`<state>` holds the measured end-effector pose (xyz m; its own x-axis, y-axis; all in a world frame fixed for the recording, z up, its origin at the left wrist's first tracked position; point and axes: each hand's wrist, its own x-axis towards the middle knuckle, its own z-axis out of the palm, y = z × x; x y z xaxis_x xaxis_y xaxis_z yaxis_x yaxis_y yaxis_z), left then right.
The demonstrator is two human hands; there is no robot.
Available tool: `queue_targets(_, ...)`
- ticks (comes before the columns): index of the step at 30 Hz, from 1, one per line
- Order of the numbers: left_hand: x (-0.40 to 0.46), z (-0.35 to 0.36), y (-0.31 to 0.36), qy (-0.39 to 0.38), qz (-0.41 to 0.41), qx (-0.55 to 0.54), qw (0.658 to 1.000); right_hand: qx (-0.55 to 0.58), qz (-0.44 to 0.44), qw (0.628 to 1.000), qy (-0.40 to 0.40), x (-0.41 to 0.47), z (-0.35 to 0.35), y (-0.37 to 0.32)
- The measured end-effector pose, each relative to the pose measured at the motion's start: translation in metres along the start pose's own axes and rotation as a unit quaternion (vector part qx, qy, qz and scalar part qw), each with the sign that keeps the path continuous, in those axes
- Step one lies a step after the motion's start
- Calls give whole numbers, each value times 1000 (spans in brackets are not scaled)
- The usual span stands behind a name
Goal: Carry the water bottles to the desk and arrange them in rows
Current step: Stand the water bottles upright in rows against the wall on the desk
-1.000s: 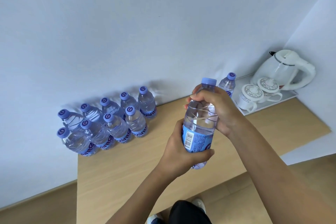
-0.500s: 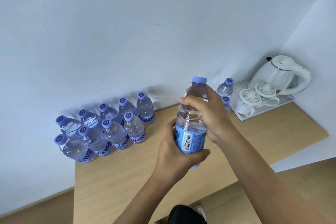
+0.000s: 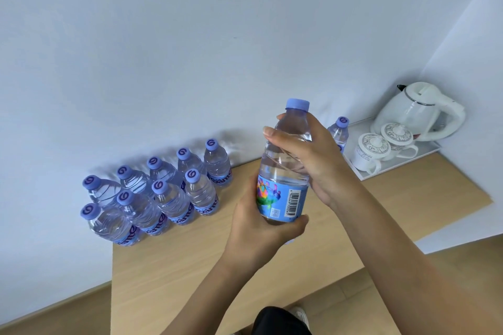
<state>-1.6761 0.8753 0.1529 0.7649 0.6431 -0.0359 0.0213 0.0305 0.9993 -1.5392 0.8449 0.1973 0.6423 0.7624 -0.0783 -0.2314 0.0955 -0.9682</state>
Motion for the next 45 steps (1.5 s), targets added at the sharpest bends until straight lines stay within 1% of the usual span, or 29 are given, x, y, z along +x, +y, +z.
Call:
queue_targets(3,-1,1,3,-4,-2,-5,1000,27,9,1000,14,2,2,-1)
queue_targets(5,0,-1,7,-18,-9,-16,1000,37,24,999,7,5,0,-5)
queue_targets(10,0,-6,14,-78,-47,-95,991,109,31,992,-45,10,-6,-16)
queue_targets(13,2,-10,14,-91,-48,-88,991,114,31,990,-79,10,-8,-17)
queue_targets(15,3,-13,14,-86,-45,-72,993,105,32,991,-82,11,-8,-16)
queue_targets(17,2,-12,13,-70,-45,-61,995,77,30,994,-66,10,-7,-15)
queue_targets(20,2,-10,12,-28,-41,-45,998,10,-2,1000,-5,4,1,-11)
queue_targets(22,1,-8,12,-8,-38,-41,998,9,-13,1000,23,-1,8,-5)
queue_targets(26,-2,-6,11,-8,-40,-28,999,28,11,998,56,-3,10,-1)
queue_targets(29,0,-12,12,-28,-65,-45,996,70,6,997,17,-1,5,-2)
queue_targets(32,3,-17,17,-83,-86,-67,991,110,-7,993,-38,0,1,-6)
queue_targets(34,4,-20,18,-103,-81,-67,989,121,-18,990,-69,2,-1,-8)
queue_targets(36,5,-20,19,-92,-70,-44,992,129,-24,987,-92,3,-3,-9)
queue_targets(38,4,-17,20,-69,-56,-17,996,120,-25,988,-98,3,-4,-11)
queue_targets(40,3,-12,21,-44,-46,-4,998,88,-25,994,-68,2,-3,-12)
queue_targets(42,2,-7,21,-5,-34,16,999,67,-35,997,-15,0,1,-11)
queue_targets(45,2,-3,20,29,-20,52,998,68,-41,996,42,-2,7,-9)
